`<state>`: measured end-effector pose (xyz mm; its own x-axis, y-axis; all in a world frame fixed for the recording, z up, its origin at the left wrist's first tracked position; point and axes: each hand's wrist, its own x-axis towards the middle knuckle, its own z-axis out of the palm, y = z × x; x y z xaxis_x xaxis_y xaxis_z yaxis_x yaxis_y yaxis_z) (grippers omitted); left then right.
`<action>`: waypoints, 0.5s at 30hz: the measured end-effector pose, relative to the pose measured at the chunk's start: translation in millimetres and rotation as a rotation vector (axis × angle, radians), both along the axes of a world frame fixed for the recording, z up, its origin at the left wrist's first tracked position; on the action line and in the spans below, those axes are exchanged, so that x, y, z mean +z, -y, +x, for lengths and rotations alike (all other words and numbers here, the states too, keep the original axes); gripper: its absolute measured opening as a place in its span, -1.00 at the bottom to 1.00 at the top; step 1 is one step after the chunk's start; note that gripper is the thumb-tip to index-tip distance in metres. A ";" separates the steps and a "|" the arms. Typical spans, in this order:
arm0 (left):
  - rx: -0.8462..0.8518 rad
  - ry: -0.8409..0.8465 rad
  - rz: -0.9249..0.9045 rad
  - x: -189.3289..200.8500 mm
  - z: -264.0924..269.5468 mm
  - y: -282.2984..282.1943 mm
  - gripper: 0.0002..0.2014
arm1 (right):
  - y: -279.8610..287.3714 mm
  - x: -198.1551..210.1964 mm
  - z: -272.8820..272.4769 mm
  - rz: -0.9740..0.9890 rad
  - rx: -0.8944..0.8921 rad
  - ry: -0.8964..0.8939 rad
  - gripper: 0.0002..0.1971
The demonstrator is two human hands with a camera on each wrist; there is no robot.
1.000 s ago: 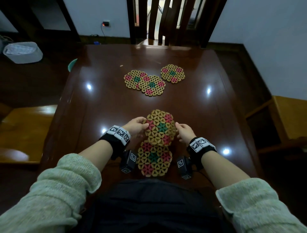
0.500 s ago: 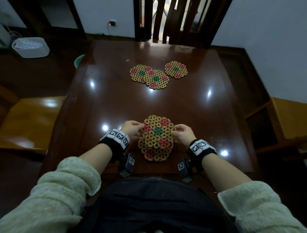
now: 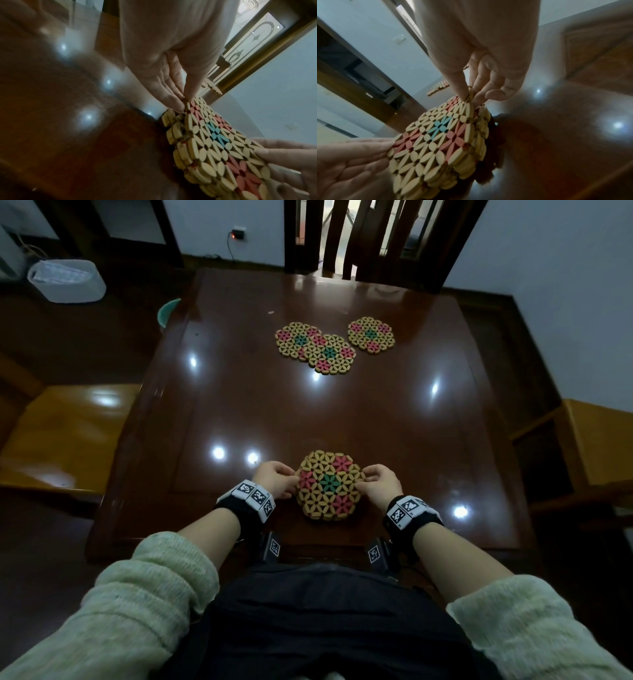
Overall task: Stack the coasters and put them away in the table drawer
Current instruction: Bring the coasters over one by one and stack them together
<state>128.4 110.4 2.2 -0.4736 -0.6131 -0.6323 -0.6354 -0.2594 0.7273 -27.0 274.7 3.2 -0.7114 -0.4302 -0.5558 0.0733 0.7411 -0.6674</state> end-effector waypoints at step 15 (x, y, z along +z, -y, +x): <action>-0.096 0.151 -0.187 -13.3 2.6 3.5 -0.80 | 7.2 -3.3 8.2 0.147 0.081 -0.199 -0.68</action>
<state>131.0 106.9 -11.1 -0.4438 -0.6832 -0.5799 -0.7557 -0.0624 0.6519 -18.8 267.5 -0.1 -0.7796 -0.4152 -0.4689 -0.1127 0.8294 -0.5472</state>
